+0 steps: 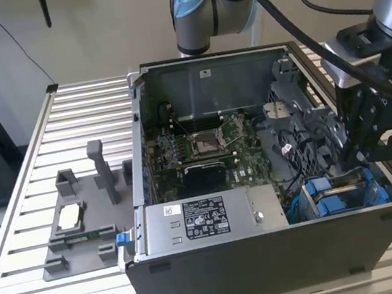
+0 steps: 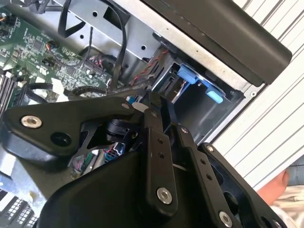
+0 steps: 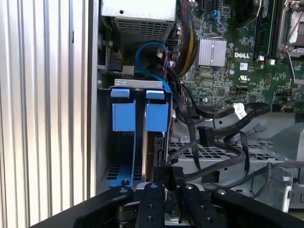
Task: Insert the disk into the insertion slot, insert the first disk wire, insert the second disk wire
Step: 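Insert the first disk wire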
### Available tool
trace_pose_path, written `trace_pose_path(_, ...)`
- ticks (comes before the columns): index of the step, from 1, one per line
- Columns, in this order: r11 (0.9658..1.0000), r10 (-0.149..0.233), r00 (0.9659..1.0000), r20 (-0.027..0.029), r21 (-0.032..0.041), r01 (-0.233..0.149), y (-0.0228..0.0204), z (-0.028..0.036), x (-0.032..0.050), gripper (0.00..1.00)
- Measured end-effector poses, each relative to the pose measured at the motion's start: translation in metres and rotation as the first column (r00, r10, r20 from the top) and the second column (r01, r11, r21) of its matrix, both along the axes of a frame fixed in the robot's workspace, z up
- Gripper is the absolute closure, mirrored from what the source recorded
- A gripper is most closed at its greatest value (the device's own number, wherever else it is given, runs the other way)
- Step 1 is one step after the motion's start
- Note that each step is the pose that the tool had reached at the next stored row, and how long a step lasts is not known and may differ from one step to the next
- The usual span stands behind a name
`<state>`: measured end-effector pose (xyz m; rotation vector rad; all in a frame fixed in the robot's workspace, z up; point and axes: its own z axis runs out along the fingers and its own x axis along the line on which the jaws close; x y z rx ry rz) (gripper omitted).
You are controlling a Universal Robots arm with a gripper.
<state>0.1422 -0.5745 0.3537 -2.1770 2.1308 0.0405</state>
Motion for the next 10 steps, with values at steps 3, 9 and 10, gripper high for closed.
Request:
trace_pose_path(3,1.0,-0.003,1.0,-0.0001,0.0049,0.003,-0.0012,-0.0015,0.0019,0.81)
trace_pose_path(9,0.9998,-0.017,0.9999,-0.0004,0.0128,0.017,-0.0028,-0.0046,0.0028,0.81)
trace_pose_path(10,0.9997,-0.02,0.9998,-0.0004,0.014,0.02,-0.0031,-0.0052,0.0031,0.81)
